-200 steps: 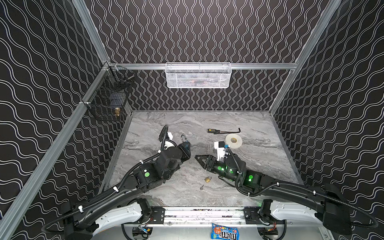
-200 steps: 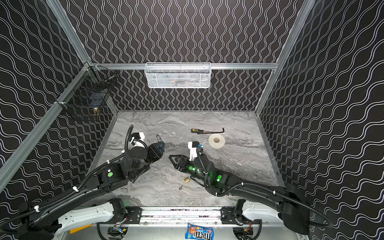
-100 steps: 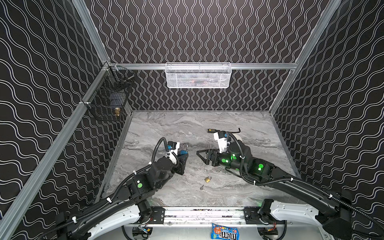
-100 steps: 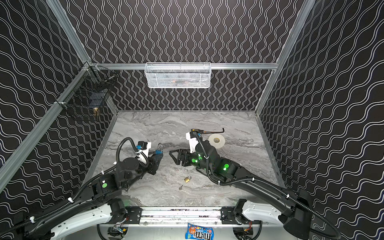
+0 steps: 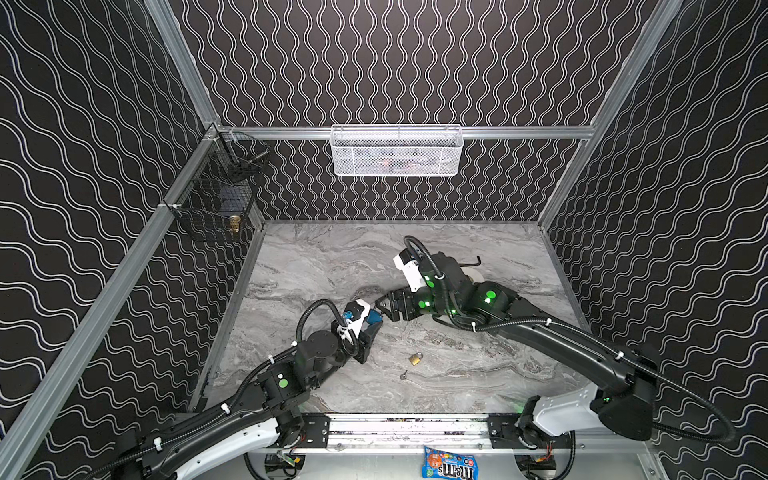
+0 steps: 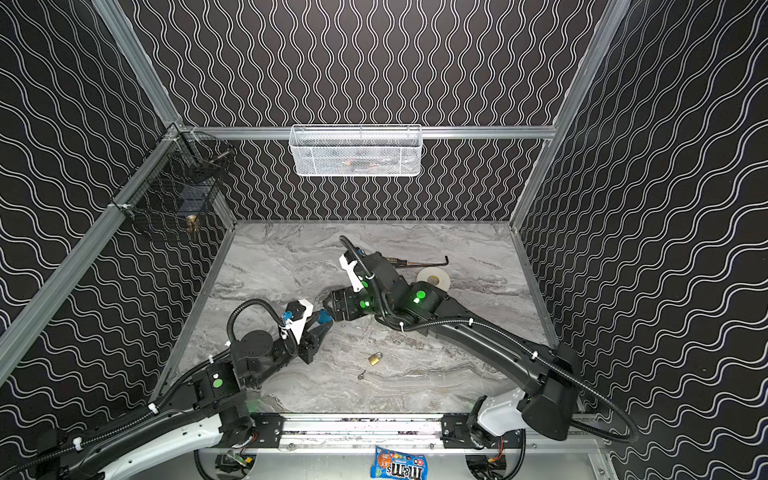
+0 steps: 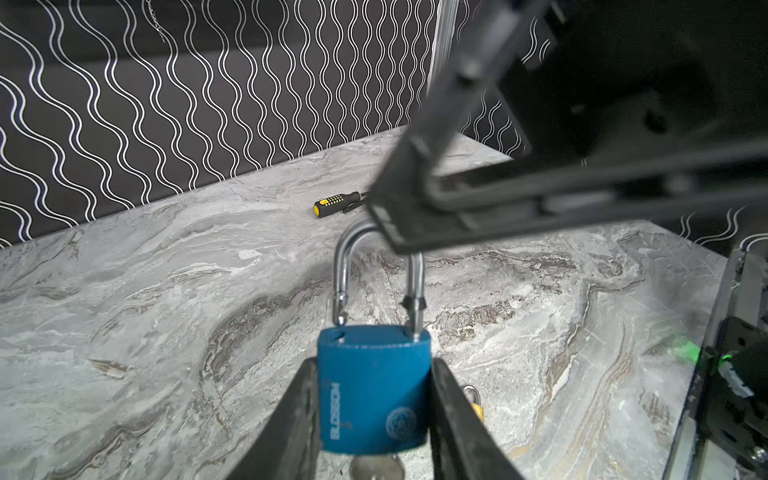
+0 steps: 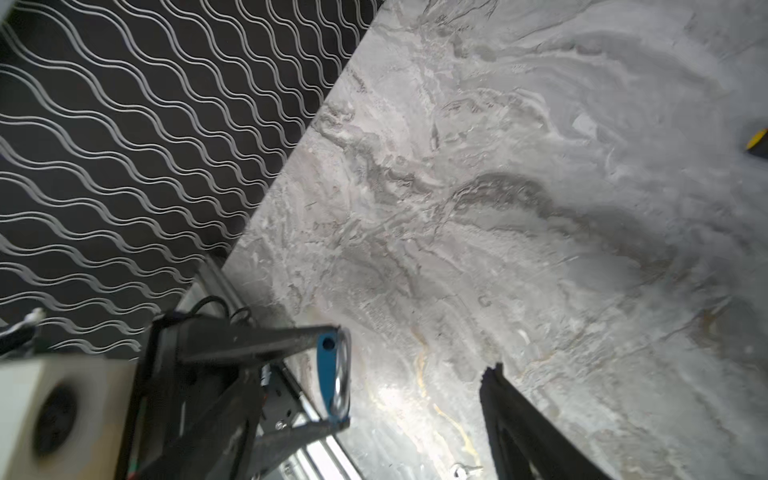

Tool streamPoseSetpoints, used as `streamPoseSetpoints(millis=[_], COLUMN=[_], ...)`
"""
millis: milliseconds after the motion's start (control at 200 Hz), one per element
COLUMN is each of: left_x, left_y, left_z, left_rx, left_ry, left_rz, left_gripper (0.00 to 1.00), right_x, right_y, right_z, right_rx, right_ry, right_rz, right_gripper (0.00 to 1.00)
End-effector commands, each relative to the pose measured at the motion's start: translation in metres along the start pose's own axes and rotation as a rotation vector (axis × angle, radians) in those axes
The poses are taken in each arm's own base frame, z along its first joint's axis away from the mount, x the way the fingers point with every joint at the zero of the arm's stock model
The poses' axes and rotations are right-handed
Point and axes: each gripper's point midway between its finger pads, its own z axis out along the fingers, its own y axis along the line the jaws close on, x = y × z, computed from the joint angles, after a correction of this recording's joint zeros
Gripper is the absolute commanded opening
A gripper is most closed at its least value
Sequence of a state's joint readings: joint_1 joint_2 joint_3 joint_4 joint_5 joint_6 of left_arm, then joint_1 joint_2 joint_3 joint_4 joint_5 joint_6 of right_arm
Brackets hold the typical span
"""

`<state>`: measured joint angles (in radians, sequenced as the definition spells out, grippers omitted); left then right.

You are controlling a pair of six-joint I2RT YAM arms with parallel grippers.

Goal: Unlock with the key

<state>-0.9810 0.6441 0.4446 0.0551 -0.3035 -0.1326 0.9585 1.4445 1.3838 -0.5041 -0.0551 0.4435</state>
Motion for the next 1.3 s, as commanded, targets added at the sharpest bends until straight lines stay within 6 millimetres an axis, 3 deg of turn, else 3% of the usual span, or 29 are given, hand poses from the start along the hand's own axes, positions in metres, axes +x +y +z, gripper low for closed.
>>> streamPoseSetpoints(millis=[0, 485, 701, 1086, 1216, 1296], left_x=[-0.018, -0.015, -0.016, -0.017, -0.018, -0.018], left_y=[-0.002, -0.002, -0.001, -0.003, -0.006, -0.005], left_z=[0.0, 0.0, -0.001, 0.004, 0.003, 0.004], left_rx=[0.011, 0.008, 0.006, 0.009, 0.026, 0.02], left_ry=[-0.072, -0.069, -0.078, -0.076, -0.084, -0.082], left_rz=[0.016, 0.025, 0.026, 0.023, 0.025, 0.03], left_gripper=[0.0, 0.0, 0.0, 0.0, 0.0, 0.0], right_x=[0.003, -0.003, -0.002, 0.018, 0.012, 0.005], right_y=[-0.018, -0.036, -0.048, -0.048, -0.062, -0.052], right_z=[0.003, 0.02, 0.017, 0.007, -0.001, -0.006], right_rx=[0.098, 0.182, 0.197, 0.123, 0.196, 0.161], right_ry=[0.041, 0.125, 0.152, 0.199, 0.158, 0.138], right_rz=[-0.04, -0.095, -0.097, -0.117, -0.105, -0.105], right_gripper=[0.84, 0.84, 0.84, 0.83, 0.83, 0.83])
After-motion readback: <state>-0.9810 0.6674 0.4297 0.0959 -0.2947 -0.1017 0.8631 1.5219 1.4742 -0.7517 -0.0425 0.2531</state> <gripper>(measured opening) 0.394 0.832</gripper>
